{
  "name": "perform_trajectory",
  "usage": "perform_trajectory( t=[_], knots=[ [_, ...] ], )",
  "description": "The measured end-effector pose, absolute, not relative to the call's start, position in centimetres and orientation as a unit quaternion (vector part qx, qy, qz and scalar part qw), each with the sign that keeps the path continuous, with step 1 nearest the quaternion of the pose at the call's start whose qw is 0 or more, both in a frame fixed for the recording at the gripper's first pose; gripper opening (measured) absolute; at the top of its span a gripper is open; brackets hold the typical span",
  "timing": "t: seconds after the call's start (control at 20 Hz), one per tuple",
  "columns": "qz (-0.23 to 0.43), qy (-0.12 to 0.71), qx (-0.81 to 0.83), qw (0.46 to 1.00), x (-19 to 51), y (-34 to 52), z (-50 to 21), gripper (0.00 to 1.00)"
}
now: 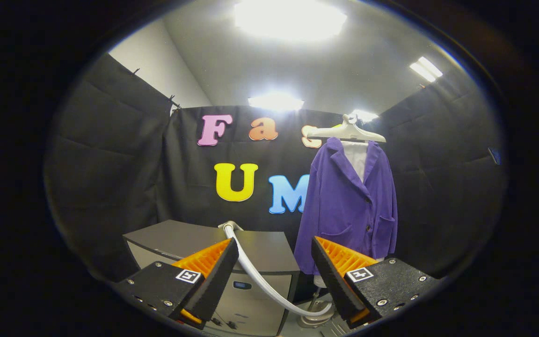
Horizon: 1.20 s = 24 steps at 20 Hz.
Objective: Iron the clothes twice with a garment steamer, once on the left side and once on the right side.
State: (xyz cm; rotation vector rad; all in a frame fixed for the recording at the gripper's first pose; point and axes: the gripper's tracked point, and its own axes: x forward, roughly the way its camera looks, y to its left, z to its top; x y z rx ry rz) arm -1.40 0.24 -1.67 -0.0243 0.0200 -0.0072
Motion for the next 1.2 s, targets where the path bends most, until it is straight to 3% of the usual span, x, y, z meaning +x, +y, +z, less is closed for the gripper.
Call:
perform_trajectory(
  t=[0.45, 1.0, 1.2],
  knots=[
    [0.022, 0.029, -0.031, 0.999, 1.5, -2.1, -1.2, 0.96],
    [0.085, 0.004, 0.027, 0.996, 5.7, -1.1, 5.1, 0.96],
    [0.083, 0.035, 0.023, 0.996, 9.6, 0.1, 5.7, 0.96]
  ],
)
